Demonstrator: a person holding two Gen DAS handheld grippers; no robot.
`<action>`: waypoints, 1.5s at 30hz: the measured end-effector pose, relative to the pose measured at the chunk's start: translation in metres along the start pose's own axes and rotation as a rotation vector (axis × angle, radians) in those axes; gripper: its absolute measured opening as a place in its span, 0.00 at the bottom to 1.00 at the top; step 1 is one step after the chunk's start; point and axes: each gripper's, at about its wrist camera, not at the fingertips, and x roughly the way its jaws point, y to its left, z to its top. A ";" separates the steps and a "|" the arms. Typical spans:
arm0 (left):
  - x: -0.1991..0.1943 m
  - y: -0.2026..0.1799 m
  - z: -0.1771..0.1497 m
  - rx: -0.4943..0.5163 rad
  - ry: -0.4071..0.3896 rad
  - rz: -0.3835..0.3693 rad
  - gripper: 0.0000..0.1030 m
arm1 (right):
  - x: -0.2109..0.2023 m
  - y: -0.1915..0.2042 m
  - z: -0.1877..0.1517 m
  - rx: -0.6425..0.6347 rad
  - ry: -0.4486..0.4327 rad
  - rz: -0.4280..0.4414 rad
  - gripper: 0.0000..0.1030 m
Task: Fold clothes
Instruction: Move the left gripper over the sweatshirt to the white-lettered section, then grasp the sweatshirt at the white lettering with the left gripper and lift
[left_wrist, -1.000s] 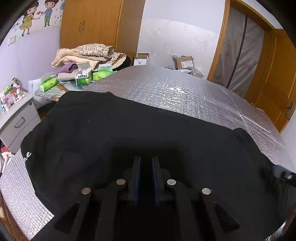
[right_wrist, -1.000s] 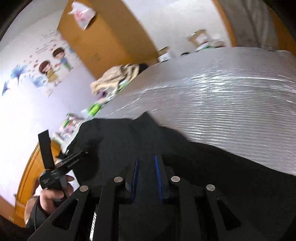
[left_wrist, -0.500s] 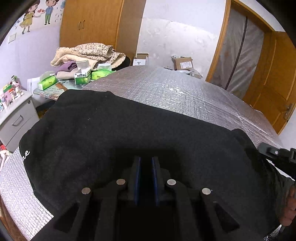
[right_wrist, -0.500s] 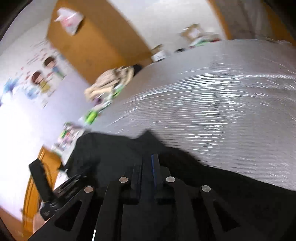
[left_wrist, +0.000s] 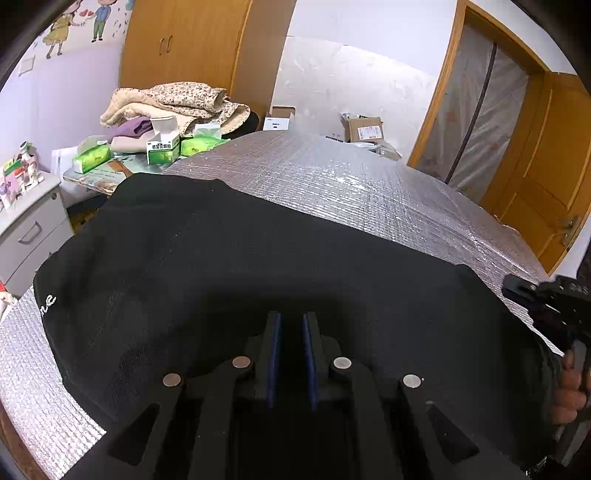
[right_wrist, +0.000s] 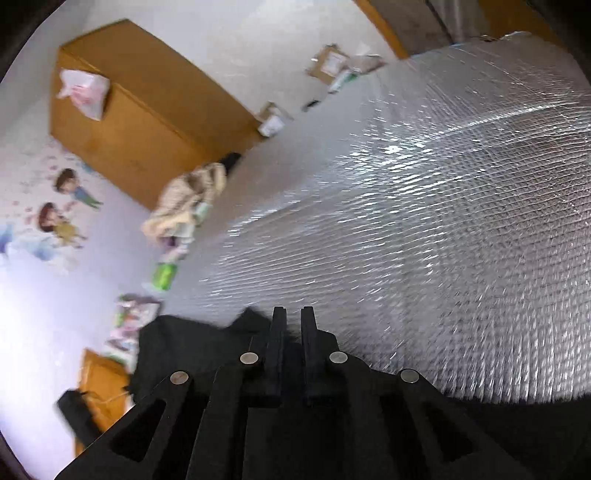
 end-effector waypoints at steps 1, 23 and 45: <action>0.000 0.000 0.000 0.002 0.000 0.002 0.12 | 0.000 -0.001 -0.002 -0.010 0.007 -0.008 0.09; -0.075 0.114 -0.020 -0.289 -0.195 0.125 0.18 | -0.039 -0.044 -0.043 -0.056 0.045 -0.009 0.05; -0.051 0.158 0.003 -0.505 -0.196 -0.032 0.25 | -0.031 -0.043 -0.040 -0.044 0.038 0.010 0.05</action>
